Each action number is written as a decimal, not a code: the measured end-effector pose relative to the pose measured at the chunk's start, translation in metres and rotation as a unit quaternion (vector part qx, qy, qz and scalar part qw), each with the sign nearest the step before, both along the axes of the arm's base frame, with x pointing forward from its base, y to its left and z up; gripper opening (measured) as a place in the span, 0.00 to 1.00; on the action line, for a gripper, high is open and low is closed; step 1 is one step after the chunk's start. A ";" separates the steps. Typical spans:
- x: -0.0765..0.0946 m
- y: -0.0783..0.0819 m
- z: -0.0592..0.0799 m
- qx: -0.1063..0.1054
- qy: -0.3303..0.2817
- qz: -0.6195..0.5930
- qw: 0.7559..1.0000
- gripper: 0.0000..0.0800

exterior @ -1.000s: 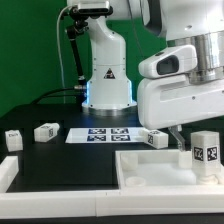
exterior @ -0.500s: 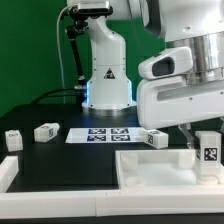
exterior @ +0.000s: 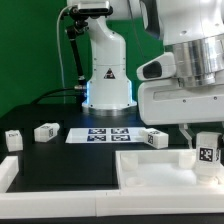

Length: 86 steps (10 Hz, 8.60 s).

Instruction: Assemble square table

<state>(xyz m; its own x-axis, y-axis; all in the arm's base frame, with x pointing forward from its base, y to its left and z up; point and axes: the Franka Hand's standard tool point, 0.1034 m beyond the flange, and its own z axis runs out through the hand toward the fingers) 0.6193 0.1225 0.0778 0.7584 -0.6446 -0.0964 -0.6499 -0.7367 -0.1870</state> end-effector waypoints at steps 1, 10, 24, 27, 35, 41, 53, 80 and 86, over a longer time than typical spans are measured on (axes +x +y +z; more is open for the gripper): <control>0.002 0.000 0.000 0.015 0.018 -0.079 0.997 0.38; 0.003 0.005 0.003 0.024 -0.009 0.009 1.000 0.80; -0.005 -0.003 -0.001 -0.020 -0.032 0.150 0.988 0.37; 0.001 -0.002 -0.001 0.006 0.015 -0.053 0.998 0.37; 0.003 0.007 -0.001 0.052 0.078 -0.307 0.947 0.61; 0.001 0.010 0.001 0.018 0.016 0.021 1.000 0.81; 0.007 -0.004 -0.006 -0.035 -0.034 0.199 0.979 0.37; 0.015 -0.007 -0.002 -0.052 -0.052 0.272 0.959 0.37; 0.014 -0.014 -0.004 -0.025 0.010 -0.083 0.996 0.37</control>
Offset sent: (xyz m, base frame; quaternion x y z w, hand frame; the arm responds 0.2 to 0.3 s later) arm 0.0143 -0.0033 0.0038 0.0603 -0.0505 0.2946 0.9524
